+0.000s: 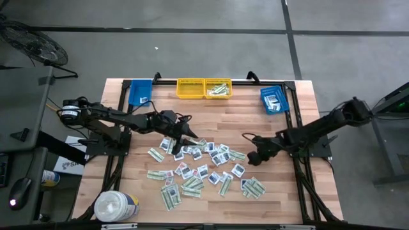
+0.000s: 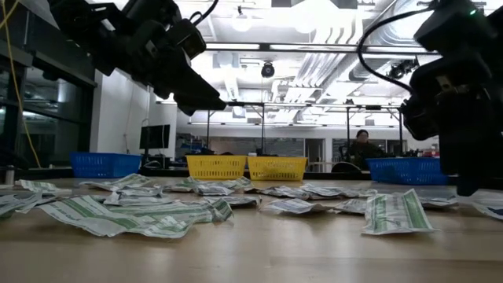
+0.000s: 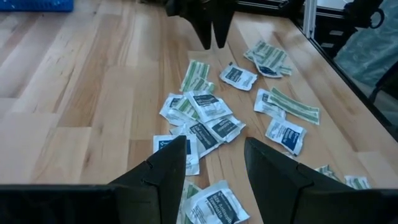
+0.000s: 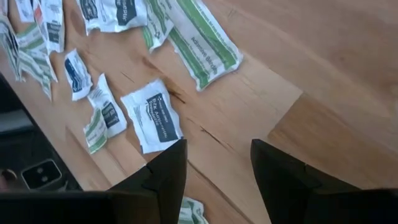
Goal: Pick & Place First Aid Supplies
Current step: Put the black towelette pack into the right blue bin
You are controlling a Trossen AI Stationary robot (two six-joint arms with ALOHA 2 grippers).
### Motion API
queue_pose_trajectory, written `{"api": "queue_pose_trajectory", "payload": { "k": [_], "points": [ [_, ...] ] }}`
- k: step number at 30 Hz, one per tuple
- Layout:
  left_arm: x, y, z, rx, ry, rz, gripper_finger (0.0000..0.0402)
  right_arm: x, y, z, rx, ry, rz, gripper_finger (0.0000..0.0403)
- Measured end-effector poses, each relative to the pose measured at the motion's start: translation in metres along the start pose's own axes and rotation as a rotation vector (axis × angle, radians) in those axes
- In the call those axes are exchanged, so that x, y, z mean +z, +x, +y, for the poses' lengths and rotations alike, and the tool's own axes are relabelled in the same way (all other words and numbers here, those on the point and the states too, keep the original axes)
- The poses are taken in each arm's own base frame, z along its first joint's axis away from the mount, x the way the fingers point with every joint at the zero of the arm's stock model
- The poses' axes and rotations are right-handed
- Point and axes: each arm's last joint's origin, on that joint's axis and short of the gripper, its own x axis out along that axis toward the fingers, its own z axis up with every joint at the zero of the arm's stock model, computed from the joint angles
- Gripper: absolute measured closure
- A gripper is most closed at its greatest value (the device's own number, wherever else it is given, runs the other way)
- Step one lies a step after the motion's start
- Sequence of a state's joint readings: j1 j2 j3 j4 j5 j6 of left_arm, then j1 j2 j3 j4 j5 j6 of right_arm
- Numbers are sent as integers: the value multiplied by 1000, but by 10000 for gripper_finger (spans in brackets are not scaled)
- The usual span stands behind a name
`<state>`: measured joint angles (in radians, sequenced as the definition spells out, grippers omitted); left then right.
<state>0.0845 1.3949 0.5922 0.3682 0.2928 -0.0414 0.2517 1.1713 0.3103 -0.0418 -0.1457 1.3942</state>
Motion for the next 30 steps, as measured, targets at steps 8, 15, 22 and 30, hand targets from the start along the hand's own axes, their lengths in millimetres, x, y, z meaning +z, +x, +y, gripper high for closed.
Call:
{"api": "queue_pose_trajectory", "payload": {
  "k": [8, 15, 22, 30],
  "points": [
    [0, 0, 0, -1, -2, 4, 239, -17, 6, 3, -2, 76, -17, 231],
    [0, 0, 0, -1, -2, 4, 239, -24, 25, 9, 46, 123, -40, 231],
    [0, 0, 0, -4, -13, 5, 239, -26, 40, 11, 82, 132, -59, 231],
    [-1, 0, 0, -11, -18, 7, 239, -25, 44, 10, 89, 125, -91, 231]
  ]
}}
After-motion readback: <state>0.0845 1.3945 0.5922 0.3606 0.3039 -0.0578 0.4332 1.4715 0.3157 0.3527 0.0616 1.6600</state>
